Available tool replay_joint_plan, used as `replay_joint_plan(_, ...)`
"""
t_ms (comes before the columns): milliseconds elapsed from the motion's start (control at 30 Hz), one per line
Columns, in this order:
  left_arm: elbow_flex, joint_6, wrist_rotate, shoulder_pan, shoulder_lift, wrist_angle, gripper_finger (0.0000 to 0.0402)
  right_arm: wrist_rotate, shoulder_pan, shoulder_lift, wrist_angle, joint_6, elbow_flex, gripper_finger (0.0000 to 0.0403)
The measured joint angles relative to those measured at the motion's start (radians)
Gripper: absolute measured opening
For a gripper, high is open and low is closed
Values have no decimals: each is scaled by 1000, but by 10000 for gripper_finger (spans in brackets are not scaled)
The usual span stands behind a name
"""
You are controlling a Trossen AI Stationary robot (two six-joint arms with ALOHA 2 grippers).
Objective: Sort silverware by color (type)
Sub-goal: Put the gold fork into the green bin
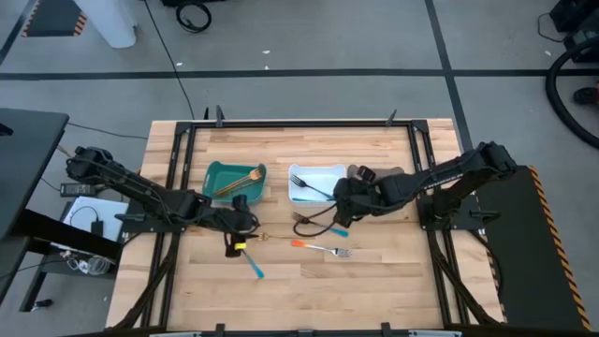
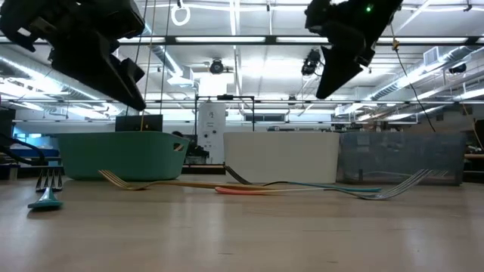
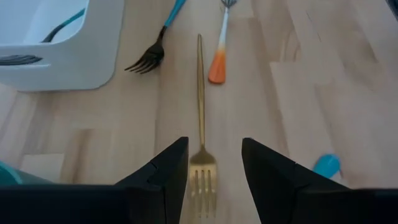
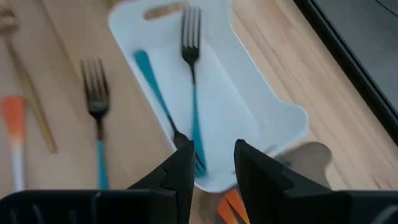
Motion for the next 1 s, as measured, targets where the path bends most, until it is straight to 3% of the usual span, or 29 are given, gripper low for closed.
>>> replay_joint_plan(133, 0, 39, -4, 5, -1, 0, 160, 15, 15, 0, 59, -39, 0, 119)
replay_joint_plan(300, 0, -30, -4, 3, -2, 0, 160, 17, 16, 0, 95, -73, 0, 119)
replay_joint_plan(500, 0, -276, 3, -11, -2, -1, 160, -54, 20, 0, 142, -102, 0, 119)
replay_joint_plan(767, 0, -440, 49, -47, -2, 6, 160, -68, 44, 0, 188, -165, 0, 119)
replay_joint_plan(1000, 0, -425, 63, -95, -2, 85, 160, -216, 57, 0, 316, -283, 0, 119)
